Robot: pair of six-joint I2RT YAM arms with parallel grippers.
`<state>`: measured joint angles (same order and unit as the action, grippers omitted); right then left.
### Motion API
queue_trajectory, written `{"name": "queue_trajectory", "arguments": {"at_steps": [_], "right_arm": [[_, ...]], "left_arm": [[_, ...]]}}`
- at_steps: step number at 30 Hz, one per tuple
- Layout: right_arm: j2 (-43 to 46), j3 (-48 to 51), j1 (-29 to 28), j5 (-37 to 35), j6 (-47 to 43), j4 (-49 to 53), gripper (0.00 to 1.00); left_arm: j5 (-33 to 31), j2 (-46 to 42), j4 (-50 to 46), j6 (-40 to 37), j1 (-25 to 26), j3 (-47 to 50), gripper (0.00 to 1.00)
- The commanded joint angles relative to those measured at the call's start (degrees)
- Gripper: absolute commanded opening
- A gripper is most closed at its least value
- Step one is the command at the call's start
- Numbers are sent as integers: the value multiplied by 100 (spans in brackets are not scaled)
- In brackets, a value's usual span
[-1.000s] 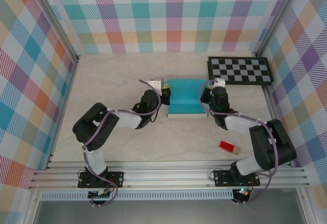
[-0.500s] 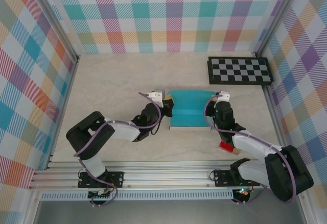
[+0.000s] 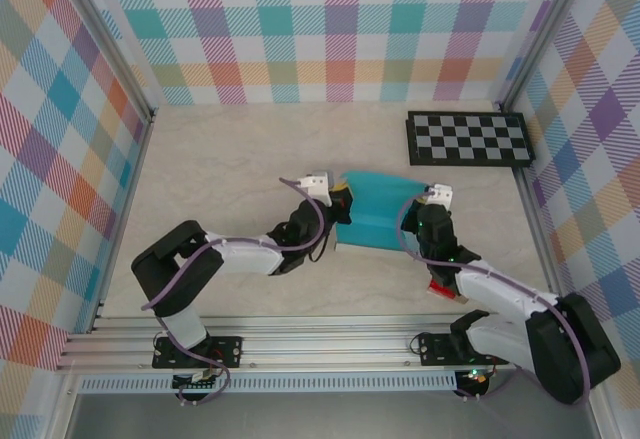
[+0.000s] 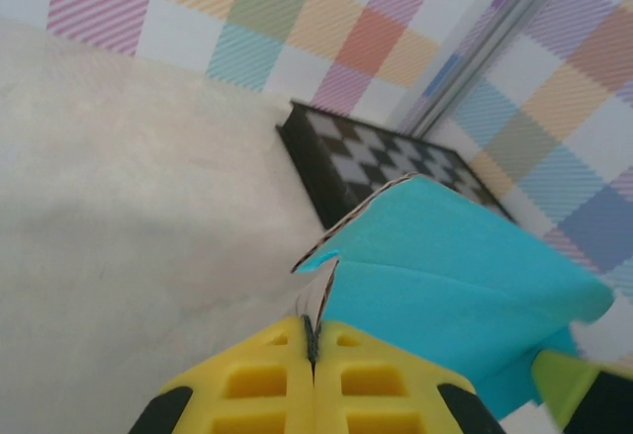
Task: Fold the paper box
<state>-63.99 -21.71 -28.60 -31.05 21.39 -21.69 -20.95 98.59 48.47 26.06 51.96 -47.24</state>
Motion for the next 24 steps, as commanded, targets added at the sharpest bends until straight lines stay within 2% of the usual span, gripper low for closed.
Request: {"name": "queue_trajectory", "arguments": {"at_steps": [1,6,12,16,24], "right_arm": [[-613,-930,-332,1190,-346,-878,0],[-1911,-2337,-85,1610,-555,-1263,0],[-3062,-3760,325,1881,-954,-1195,0],[-3455,-3988,686,2168,-683,-1393,0],[-3848,-3698,628,2133,-357,-1848,0]], "left_arm": [[1574,273,131,-223,-159,-692,0],[2199,734,154,-105,-1024,-1295,0],[2641,1072,120,-48,-1762,-1590,0],[2836,1368,399,355,-2040,-1449,0],[2832,1965,1282,1120,-1983,-1305,0]]}}
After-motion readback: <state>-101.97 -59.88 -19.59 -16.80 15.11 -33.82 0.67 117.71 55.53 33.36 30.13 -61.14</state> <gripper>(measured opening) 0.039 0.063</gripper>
